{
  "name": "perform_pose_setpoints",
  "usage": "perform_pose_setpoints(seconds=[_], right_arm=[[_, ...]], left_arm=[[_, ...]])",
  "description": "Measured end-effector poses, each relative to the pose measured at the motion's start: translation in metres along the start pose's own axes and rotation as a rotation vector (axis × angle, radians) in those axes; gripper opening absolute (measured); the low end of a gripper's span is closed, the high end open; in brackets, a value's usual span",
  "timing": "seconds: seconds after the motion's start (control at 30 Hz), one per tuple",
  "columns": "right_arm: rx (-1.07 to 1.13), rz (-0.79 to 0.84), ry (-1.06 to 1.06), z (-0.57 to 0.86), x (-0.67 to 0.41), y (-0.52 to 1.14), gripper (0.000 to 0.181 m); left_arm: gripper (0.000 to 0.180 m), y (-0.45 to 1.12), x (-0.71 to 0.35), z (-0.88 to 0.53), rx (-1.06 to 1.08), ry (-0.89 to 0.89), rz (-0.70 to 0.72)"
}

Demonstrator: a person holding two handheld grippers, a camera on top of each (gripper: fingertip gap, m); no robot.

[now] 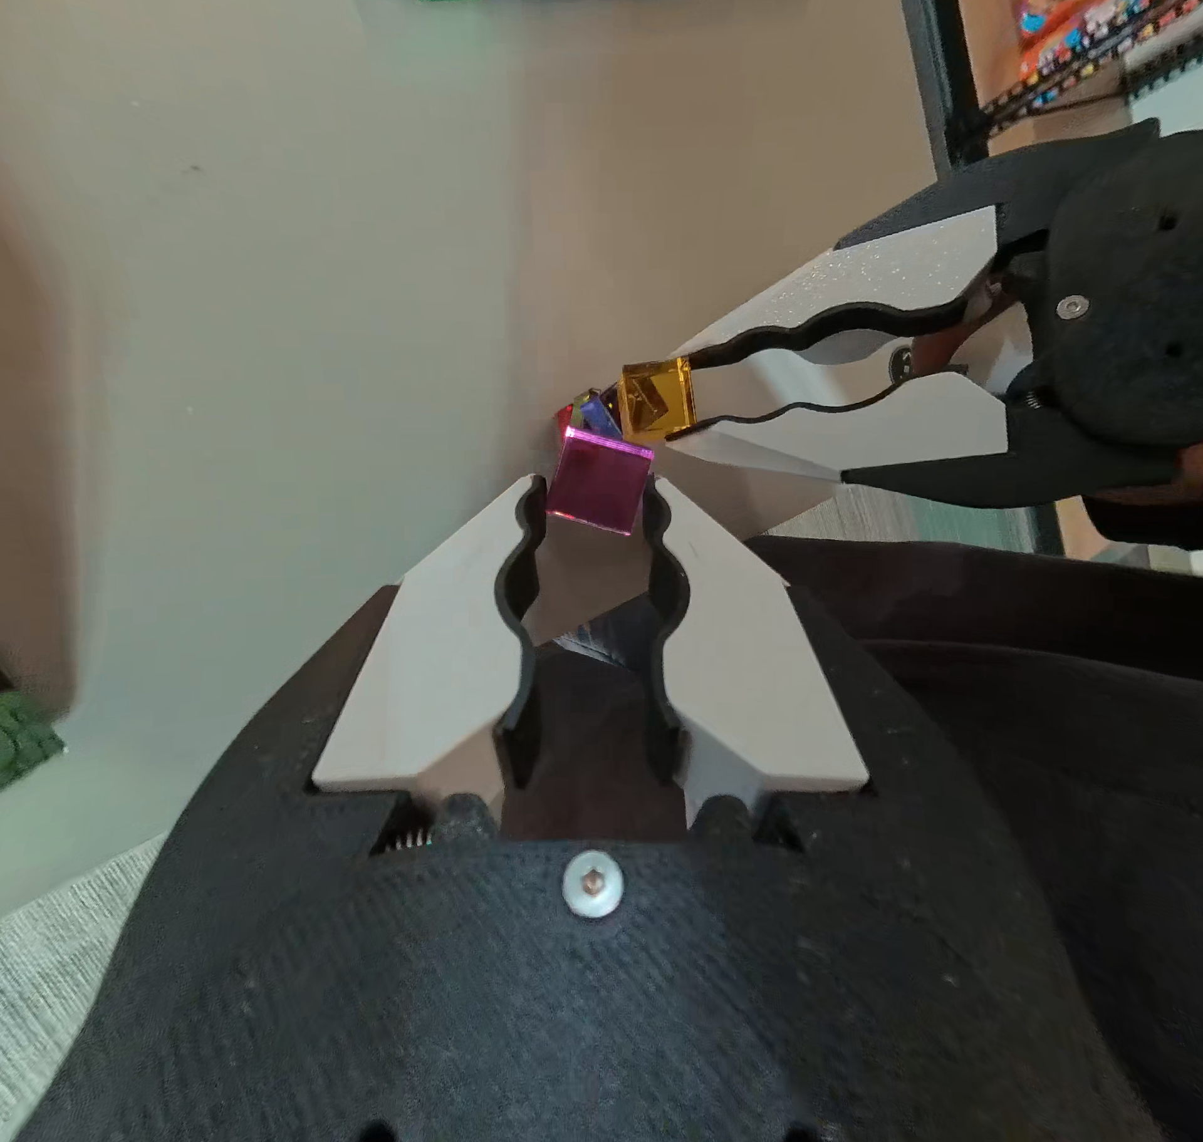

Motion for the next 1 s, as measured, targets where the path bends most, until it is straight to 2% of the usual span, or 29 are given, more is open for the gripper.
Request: perform_pose_setpoints(seconds=[0.13,0.47,0.57,0.7,1.0], right_arm=[[0.016,0.003,-0.041,0.002,0.007,0.007,0.024],[0.016,0.040,-0.051,0.005,0.014,0.013,0.024],[0.017,0.024,-0.027,0.005,0.017,0.013,0.025],[0.035,0.010,-0.003,0.006,0.027,0.008,0.043],[0.032,-0.041,0.181,0.014,0.080,-0.018,0.043]], left_arm=[[0.029,-0.004,0.015,0.003,-0.025,-0.075,0.018],[0.029,-0.012,0.025,0.013,-0.066,-0.100,0.031],[0.029,-0.010,0.023,0.017,-0.063,-0.078,0.020],[0.029,-0.006,0.016,0.024,-0.061,-0.022,0.009],[0.028,0.021,-0.015,0.042,-0.052,0.152,-0.010]])
Point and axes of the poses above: each gripper's, where its closed fingertips meet, y out along the fingers, x out of its underside, z = x × y across the jaws, the point moved 8 cm from there along -y, back along the fingers, and after that the axes turned 15 degrees about -z, right-handed, at the moved point
